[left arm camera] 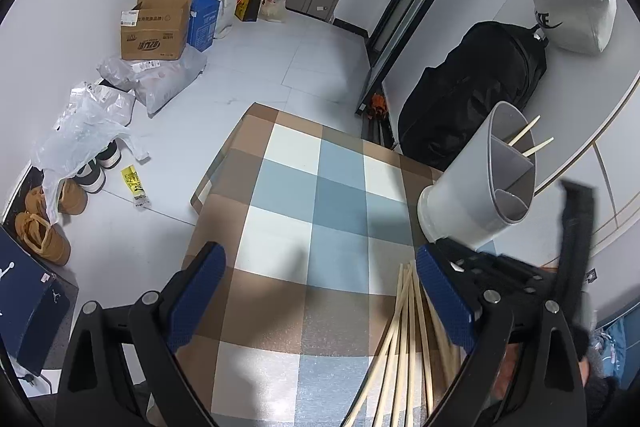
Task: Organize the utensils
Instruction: 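Lower both grippers back to the chopstick pile on the mat, then close the right gripper on a chopstick while the left gripper grasps another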
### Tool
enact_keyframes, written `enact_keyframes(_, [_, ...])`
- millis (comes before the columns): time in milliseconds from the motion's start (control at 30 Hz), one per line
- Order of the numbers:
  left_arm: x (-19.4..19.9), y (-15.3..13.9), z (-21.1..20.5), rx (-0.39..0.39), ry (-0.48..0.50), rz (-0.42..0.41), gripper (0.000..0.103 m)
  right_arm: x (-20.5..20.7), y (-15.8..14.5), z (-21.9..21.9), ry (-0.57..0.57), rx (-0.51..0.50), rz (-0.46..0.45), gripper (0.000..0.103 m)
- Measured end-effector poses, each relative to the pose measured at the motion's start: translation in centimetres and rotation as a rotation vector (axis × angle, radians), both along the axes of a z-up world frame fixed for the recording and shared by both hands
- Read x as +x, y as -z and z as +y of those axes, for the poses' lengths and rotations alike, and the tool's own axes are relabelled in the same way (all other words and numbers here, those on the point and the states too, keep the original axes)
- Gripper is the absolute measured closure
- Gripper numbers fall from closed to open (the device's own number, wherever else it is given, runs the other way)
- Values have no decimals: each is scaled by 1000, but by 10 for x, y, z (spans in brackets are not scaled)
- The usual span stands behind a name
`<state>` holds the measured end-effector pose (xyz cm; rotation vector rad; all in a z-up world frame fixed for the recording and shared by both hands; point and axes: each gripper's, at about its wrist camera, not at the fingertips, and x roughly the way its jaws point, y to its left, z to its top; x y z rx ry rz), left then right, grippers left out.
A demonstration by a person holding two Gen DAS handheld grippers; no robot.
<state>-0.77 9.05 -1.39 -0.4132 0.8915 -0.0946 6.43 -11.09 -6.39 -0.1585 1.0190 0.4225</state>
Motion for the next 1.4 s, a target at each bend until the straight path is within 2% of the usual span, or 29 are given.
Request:
enact_keyframes(267, [1, 6, -10, 32, 30, 22, 10, -9, -38, -14, 4, 130, -91, 99])
enact_keyframes(400, [3, 10, -25, 41, 95, 39, 10, -10, -54, -27, 31, 199, -122, 99])
enact_keyframes(667, [5, 25, -71, 149, 270, 105, 10, -23, -85, -58, 37, 265, -204, 99])
enact_keyframes(833, [19, 33, -102, 251, 324, 138, 12, -34, -95, -73, 15, 272, -259, 99])
enact_keyframes(933, [28, 39, -109, 266, 340, 166, 26, -37, -97, -88, 23, 289, -271, 99])
enact_keyframes(1000, [34, 45, -113, 287, 349, 189, 46, -38, -99, -94, 30, 296, -277, 99])
enact_keyframes(1100, [40, 53, -114, 299, 367, 224, 62, -38, -100, -105, 50, 323, -283, 99])
enact_keyframes(1133, [41, 54, -114, 296, 374, 227, 63, -39, -101, -108, 54, 330, -283, 99])
enact_keyframes(1233, [43, 51, -116, 301, 395, 226, 72, -39, -102, -117, 63, 361, -280, 99])
enact_keyframes(1300, [44, 50, -120, 290, 423, 226, 89, -39, -104, -120, 64, 372, -285, 99])
enact_keyframes(1367, [46, 50, -122, 273, 433, 234, 93, -40, -105, -121, 66, 382, -287, 99])
enact_keyframes(1400, [47, 50, -121, 258, 434, 237, 99, -40, -105, -122, 67, 385, -291, 99])
